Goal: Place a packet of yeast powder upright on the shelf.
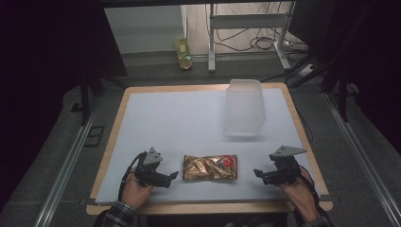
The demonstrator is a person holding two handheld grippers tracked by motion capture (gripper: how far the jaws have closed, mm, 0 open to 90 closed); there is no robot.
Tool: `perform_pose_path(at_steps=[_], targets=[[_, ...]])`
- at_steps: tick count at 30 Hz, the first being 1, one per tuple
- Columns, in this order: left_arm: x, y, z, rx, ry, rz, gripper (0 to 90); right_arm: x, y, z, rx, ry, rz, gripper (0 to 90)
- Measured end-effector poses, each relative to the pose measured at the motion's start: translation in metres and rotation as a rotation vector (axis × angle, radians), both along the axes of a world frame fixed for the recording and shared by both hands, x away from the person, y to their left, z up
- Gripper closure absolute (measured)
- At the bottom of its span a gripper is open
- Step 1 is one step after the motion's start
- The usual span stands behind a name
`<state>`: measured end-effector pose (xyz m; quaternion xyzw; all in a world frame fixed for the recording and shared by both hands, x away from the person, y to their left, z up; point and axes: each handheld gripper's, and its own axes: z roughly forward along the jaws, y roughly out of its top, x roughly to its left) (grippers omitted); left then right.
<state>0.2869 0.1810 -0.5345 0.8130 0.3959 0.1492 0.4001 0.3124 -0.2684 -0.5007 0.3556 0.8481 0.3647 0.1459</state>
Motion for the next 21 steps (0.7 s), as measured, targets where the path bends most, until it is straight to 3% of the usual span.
perform_pose_path(at_steps=[2, 3, 6, 16, 21], targets=[[0.0011, 0.0019, 0.0002, -0.014, 0.008, 0.005, 0.0, -0.0006, 0.0021, 0.0004, -0.022, -0.016, 0.016, 10.9], [0.0018, 0.0040, 0.0009, -0.046, 0.011, 0.007, 0.0, -0.0021, 0.0047, 0.0001, -0.056, -0.035, 0.040, 11.0], [0.0019, 0.0039, 0.0026, -0.077, 0.019, -0.004, 0.0, -0.0012, 0.0034, -0.0015, -0.049, -0.004, 0.044, 11.5], [0.0022, -0.0025, 0.0039, -0.055, 0.038, -0.022, 2.6, 0.0019, 0.0043, -0.0060, -0.052, 0.064, 0.069, 10.7], [0.0006, -0.0021, 0.0088, -0.061, 0.029, -0.030, 7.7, 0.0019, 0.0051, -0.0058, -0.056, 0.048, 0.071, 9.2]])
